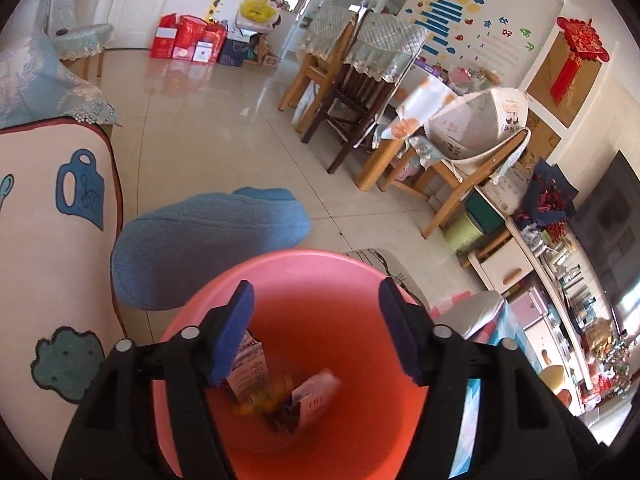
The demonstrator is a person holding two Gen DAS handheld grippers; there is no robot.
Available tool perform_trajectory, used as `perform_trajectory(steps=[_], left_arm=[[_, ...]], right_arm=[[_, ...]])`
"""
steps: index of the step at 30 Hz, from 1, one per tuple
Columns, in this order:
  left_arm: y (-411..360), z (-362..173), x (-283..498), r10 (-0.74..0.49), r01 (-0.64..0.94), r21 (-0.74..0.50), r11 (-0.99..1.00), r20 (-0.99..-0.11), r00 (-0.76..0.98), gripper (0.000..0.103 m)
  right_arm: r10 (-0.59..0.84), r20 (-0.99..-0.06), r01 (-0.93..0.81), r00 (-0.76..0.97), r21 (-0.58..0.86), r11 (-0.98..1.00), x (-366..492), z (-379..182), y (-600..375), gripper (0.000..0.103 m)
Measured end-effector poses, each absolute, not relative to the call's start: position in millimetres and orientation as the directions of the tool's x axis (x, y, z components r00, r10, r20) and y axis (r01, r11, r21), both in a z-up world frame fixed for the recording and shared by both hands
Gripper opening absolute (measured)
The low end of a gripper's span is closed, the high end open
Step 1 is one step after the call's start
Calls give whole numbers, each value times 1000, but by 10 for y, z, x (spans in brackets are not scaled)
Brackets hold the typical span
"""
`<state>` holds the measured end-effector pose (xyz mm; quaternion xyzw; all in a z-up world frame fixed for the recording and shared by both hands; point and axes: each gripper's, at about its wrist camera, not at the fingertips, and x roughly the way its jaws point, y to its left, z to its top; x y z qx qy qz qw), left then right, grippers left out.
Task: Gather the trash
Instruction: 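Carry both items over the pink bucket and open both grippers, then move both tools back over the table toward the remaining wrappers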
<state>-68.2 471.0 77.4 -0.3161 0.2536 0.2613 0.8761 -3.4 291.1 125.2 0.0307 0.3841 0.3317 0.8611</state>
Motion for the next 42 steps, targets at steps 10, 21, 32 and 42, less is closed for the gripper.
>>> perform_trajectory(steps=[10,21,32,42], left_arm=[[4430,922,-681,316,-552,-417,722,-510,800,87],[3946,1075,-583,138,-320,-484,814,-374,917,90],[3222,1176,-317,84,-221,-285,933,-424,902,92],[2783,1117,-273,45,-147,-212,966,-425,904,92]], right_arm=[[534,-608,-458,587,295,839,-148,1209,2221,91],[493,-590,-450,640,233,862,-340,1091,1611,95],[405,-557,-442,725,74,894,-593,956,1159,98],[369,-543,-408,755,52,912,-602,923,681,98]])
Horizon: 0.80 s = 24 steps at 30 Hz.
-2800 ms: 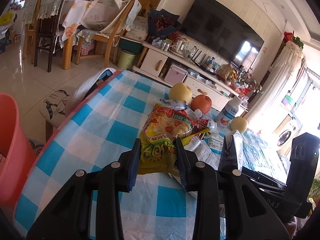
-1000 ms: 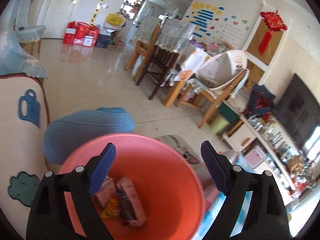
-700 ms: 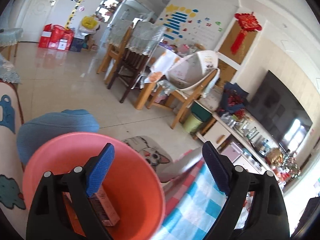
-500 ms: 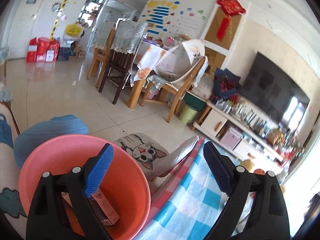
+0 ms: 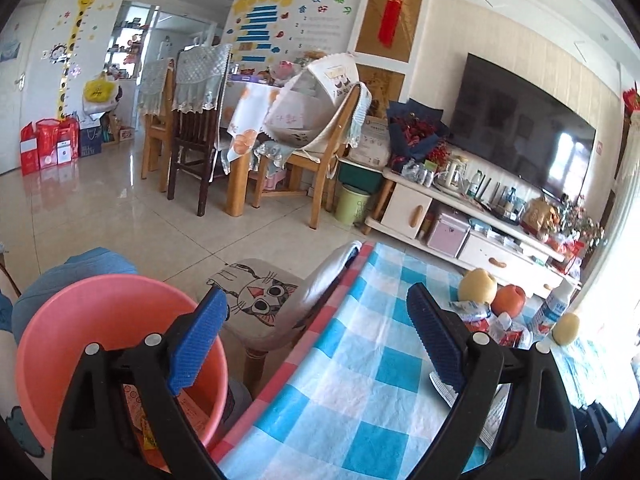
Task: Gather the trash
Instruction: 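Move both tools back over the table toward the remaining wrappers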
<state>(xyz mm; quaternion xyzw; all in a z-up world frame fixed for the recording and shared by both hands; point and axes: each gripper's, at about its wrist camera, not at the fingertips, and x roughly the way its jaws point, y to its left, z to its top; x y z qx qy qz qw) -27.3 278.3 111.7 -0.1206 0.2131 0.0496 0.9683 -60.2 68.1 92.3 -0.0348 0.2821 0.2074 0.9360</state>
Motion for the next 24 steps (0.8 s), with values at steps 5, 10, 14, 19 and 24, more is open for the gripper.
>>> perform_trajectory(steps=[5,10,14,19,24], left_arm=[[2573,1097,-251,11,-98,-187,978,-420,908,92],[2418,1033,-194,-14,-68,-172,983,-437,899,92],[2278,975,-146,-23,-48,-144,988,-456,890,92],[2111,910,-74,-33,-25,-116,993,-477,878,92],[1920,851,-38,-43,11,-67,998,-494,869,92]], right_arm=[[356,-533,-369,768,87,926,-569,905,399,98],[363,-539,-340,760,145,929,-499,842,136,98],[355,-550,-323,756,158,933,-453,828,-20,98],[325,-557,-280,764,168,945,-400,805,-260,98],[284,-576,-220,766,180,959,-315,780,-523,98]])
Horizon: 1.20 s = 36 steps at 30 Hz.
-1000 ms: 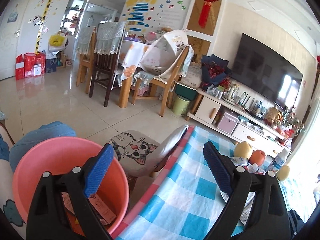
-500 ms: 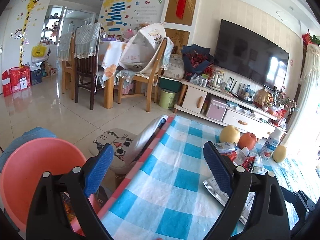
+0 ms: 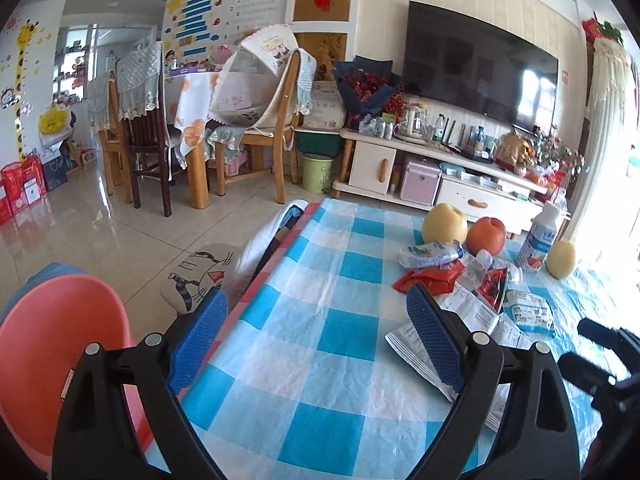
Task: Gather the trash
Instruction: 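Move both tools back over the table toward the remaining wrappers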
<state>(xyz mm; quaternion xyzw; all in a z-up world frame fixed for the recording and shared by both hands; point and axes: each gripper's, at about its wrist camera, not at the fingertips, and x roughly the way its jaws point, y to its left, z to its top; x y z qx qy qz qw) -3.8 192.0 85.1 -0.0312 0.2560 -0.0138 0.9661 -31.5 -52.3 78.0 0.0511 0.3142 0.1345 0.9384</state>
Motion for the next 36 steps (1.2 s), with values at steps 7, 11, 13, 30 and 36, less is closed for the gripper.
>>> perform_trajectory(steps=[7,11,13,30,36], left_arm=[[1653,766,30,-44,41,-17,999,-514,857,92],[1512,760,148,-77,67,-39,997,-534,842,92],[1432,774,221,-107,90,-59,994,-538,836,92],[676,595,1760,-187,181,-81,980,-679,710,70],[838,324,2200,-180,43,-201,979,-735,654,55]], right_arm=[[169,-612,-139,773,98,986,-210,793,-806,98],[129,-637,-63,760,126,990,-116,754,-1110,98],[136,-652,-21,746,181,983,-63,723,-1300,98],[248,-677,52,693,390,919,17,640,-1809,98],[275,-674,47,685,418,907,25,627,-1834,98]])
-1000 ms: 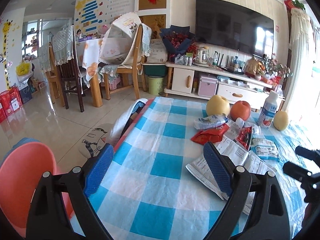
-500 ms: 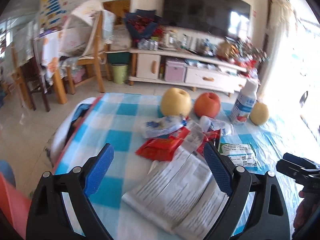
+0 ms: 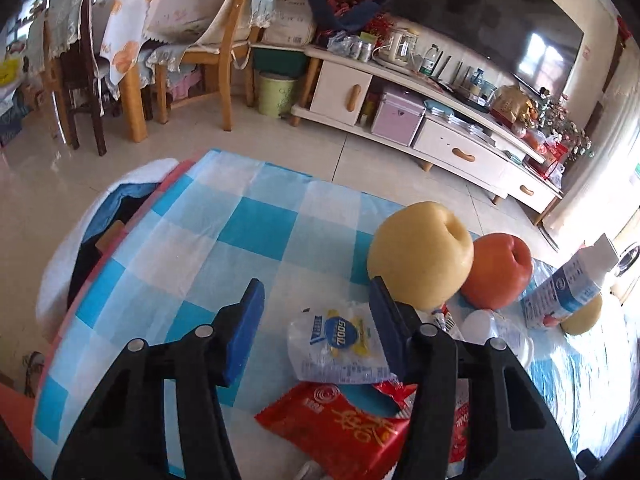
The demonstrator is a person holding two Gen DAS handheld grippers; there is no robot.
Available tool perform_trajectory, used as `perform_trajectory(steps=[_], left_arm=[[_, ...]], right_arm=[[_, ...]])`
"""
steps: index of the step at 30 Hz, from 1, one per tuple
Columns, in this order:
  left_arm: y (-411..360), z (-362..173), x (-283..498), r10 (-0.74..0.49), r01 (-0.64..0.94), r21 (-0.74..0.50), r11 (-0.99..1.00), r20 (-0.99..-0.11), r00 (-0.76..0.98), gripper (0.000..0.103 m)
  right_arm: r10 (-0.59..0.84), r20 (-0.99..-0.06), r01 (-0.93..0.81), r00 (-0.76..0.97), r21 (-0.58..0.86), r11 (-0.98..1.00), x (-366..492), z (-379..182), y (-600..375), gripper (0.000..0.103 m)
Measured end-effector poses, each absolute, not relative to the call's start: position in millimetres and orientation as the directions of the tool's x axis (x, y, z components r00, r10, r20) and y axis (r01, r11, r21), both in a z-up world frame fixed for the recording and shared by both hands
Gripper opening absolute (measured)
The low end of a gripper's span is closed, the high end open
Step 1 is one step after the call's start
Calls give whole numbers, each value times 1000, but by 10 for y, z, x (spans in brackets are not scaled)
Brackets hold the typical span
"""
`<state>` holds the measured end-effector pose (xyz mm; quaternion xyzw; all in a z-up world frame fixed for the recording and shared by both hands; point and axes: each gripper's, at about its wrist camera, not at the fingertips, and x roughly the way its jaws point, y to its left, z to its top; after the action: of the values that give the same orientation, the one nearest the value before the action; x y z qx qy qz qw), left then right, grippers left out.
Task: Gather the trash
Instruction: 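Move both tools back over the table toward the remaining wrappers, then grasp the crumpled white plastic bottle with the left gripper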
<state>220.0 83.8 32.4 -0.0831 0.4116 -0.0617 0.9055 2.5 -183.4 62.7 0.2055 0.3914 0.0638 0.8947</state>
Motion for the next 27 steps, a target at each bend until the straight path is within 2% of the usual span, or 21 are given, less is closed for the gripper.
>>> perform_trajectory(steps=[3,6,10,15,23,27], left_arm=[[776,226,2343,-170,39,-186,982,-768,618,54],[601,130,2381,-149,91,-119,989,-808,570,50],[465,117,2261,-170,167,-93,982,-818,550,44],[339,133,1995,-193,241,-71,968,-826,530,43],[-25,145,1336,-276,438,-42,898,-830,484,43],[-261,146,976,-364,579,-81,811,-846,391,43]], right_arm=[[285,-673,49,682,430,901,23,624,-1862,98],[278,-673,51,685,426,903,12,638,-1881,98],[272,-671,63,690,430,901,-2,650,-1926,98],[256,-667,77,700,426,901,-27,677,-1980,98],[216,-667,123,713,421,899,-40,699,-2149,98],[196,-669,160,717,432,888,-62,692,-2282,98]])
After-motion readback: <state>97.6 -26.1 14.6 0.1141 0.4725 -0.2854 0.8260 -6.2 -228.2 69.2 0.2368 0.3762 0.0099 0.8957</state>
